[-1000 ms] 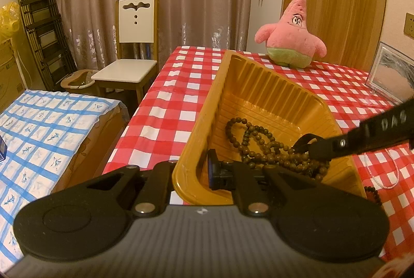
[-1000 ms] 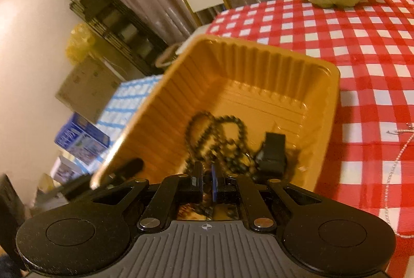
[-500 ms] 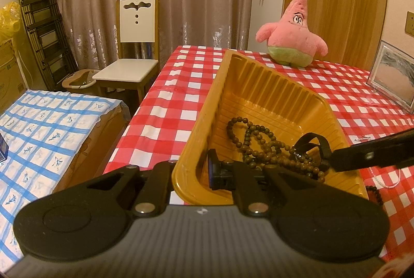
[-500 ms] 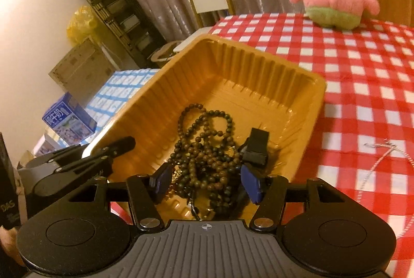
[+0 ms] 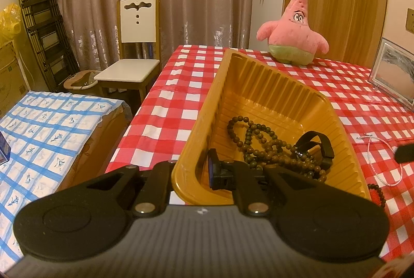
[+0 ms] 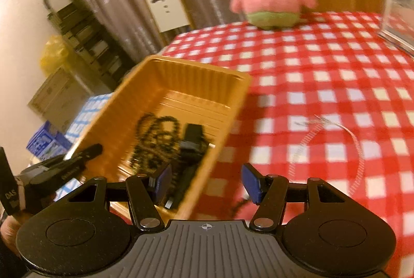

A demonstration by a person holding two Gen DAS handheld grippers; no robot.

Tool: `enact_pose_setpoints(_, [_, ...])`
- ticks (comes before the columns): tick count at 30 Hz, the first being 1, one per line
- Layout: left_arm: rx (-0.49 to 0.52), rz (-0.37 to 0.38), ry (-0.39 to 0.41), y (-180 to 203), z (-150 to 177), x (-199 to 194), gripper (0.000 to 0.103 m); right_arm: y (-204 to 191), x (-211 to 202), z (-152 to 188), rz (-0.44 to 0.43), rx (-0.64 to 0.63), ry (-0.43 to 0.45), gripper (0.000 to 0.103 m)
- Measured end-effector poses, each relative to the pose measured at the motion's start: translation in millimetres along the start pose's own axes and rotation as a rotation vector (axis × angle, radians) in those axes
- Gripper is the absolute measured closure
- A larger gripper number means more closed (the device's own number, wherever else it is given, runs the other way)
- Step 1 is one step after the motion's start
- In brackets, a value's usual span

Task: Organize jewelry
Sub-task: 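Move the right gripper to the brown bead bracelet and close on it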

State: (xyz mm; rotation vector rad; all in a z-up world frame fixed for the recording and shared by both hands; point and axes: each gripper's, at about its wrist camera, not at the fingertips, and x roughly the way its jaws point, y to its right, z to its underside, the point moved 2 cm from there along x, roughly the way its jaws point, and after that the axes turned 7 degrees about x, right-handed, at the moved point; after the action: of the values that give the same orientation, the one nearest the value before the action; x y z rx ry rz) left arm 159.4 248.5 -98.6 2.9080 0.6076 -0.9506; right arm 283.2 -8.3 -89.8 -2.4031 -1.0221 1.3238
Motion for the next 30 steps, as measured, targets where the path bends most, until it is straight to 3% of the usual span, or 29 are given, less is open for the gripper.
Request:
enact_pose_setpoints(5, [0.003,-0.004,-0.002,0,1,1,0.093,22,-13,8,0.041,0.049,-0.011,0.043])
enact_pose_setpoints(13, [0.005,-0.007,-0.004,0,1,1,0.093,40,-17,27,0.102,0.027,-0.05,0.043])
enact_pose_setpoints(30, [0.007,-0.007,-0.006,1,1,0,0.093,35,2,37,0.167,-0.097,-0.07,0.043])
